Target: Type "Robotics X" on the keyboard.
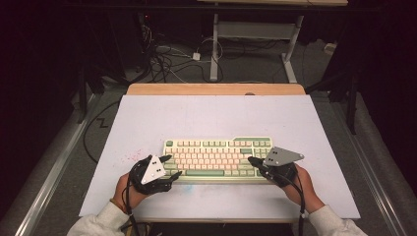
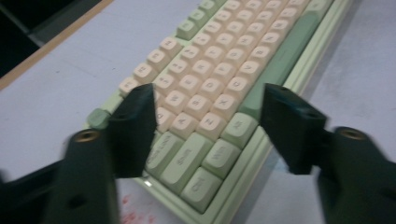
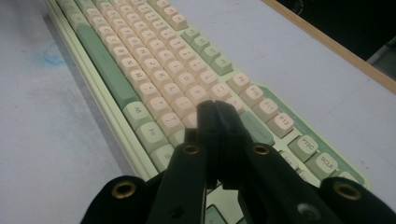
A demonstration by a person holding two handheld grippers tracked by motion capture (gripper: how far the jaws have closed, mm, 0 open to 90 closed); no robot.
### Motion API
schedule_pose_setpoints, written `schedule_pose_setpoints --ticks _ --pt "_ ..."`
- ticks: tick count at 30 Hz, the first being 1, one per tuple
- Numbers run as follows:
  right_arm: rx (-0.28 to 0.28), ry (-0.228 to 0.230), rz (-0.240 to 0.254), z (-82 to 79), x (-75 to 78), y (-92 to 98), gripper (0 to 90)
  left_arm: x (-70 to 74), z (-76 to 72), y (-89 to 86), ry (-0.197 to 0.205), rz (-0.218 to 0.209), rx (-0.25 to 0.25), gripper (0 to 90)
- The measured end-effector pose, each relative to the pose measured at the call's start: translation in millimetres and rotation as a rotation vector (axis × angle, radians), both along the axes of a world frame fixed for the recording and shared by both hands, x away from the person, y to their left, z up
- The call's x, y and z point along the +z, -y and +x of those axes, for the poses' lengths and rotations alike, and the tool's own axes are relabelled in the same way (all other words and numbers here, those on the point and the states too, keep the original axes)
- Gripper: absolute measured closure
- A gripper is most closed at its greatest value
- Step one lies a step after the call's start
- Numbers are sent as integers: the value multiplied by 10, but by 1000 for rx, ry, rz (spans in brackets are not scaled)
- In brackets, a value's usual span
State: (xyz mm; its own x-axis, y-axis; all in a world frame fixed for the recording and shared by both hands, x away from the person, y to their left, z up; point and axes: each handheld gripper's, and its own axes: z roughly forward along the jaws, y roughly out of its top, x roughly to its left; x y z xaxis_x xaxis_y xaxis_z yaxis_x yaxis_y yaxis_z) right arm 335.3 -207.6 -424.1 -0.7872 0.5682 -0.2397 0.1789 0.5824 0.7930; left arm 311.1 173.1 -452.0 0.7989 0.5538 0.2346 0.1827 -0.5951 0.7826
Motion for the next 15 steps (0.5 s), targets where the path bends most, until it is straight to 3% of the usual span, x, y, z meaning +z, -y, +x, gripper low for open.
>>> schedule_pose_setpoints --ticks 3,5,8,15 --pt "3 2 -2 -5 -2 0 900 -7 24 74 -35 -4 -36 733" --pt "7 1 -3 -8 -4 1 900 -12 48 124 -56 -9 -50 817" --pt "4 2 -3 -20 -3 1 900 -29 87 201 -79 3 -59 875" --pt "6 3 -9 -21 -8 8 900 -57 157 353 -106 34 -80 876"
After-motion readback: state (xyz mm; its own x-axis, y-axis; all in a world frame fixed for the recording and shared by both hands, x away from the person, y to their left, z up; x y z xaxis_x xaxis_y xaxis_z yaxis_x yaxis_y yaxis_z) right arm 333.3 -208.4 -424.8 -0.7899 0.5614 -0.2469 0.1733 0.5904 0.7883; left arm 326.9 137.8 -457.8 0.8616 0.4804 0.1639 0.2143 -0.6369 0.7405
